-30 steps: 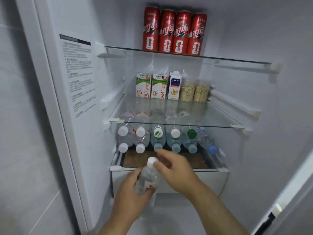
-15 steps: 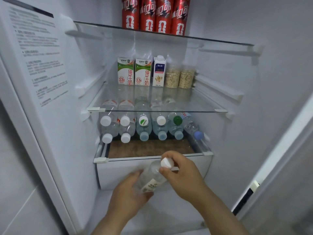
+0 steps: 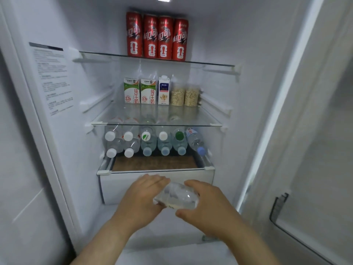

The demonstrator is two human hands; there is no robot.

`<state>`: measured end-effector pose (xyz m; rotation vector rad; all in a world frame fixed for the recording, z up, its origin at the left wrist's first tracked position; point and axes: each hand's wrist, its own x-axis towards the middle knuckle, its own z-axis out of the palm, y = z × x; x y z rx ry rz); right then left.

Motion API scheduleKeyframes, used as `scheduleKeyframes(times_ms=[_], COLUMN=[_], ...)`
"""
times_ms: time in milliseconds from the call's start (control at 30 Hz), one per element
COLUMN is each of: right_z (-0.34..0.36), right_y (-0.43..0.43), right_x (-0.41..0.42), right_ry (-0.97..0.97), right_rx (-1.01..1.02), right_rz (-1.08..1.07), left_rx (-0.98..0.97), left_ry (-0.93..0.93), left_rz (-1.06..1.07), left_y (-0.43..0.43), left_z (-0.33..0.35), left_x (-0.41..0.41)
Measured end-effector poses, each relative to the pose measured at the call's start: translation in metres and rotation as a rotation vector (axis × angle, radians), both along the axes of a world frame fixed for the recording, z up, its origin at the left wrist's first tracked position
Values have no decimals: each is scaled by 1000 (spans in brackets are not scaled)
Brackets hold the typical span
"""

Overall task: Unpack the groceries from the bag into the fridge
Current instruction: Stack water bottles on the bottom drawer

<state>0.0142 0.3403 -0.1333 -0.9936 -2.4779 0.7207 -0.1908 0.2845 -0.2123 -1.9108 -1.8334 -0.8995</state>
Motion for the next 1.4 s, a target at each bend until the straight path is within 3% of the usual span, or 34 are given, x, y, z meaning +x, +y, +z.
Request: scheduleKeyframes(times_ms=[200, 400, 567, 733, 867, 1200, 1400], right_z=[10, 18, 21, 5, -4, -16, -24], right_y=[-16, -19, -6, 12, 34, 103, 138], right_x=[28, 38, 28, 6, -13, -66, -101], right_ry=[103, 307, 376, 543, 591, 632, 645], right_rx=[54, -8, 12, -63, -67, 24, 75], right_rz=[-106, -341, -431, -560, -675, -649, -633], left_rx=[86, -34, -115, -223, -288, -3, 22], left_ry=[-28, -289, -332, -311, -139, -117, -99], left_rz=[-114, -14, 108, 196, 232, 158, 122], left_y=[8, 20, 24, 39, 50, 72, 74], left_z=[26, 44, 28, 8, -2, -26, -33], left_x=[28, 38, -6, -52, -73, -98, -105])
